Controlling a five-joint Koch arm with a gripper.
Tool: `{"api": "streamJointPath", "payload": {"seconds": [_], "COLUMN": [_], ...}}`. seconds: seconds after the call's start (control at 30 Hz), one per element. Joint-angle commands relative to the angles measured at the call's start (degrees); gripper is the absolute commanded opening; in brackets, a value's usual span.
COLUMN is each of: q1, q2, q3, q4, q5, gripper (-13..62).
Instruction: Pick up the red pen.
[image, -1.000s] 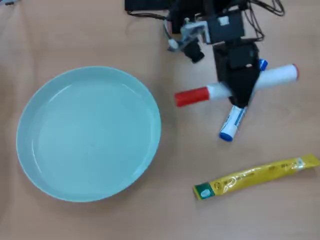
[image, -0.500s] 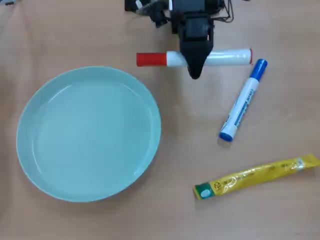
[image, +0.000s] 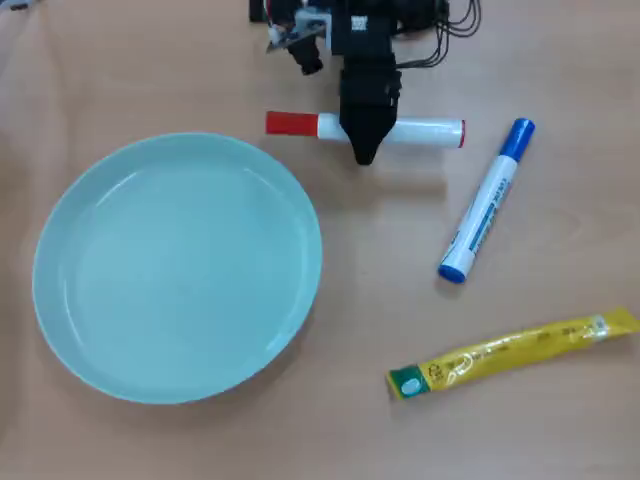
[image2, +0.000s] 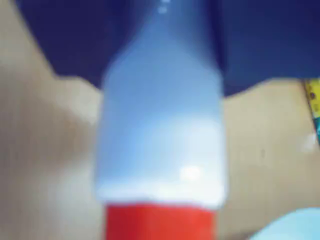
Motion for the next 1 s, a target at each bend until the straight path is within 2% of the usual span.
{"api": "streamJointPath", "payload": {"seconds": [0.0, 0.27, 0.97], "q1": [0.4, 1.1, 2.7], "q2": [5.7, 5.7, 5.6], "q3": [1.1, 18.5, 31.1], "q4": [-10.5, -30.8, -32.2], "q5": [-0.1, -0.1, -1.0], "gripper": [-5.4, -5.4, -5.4]}}
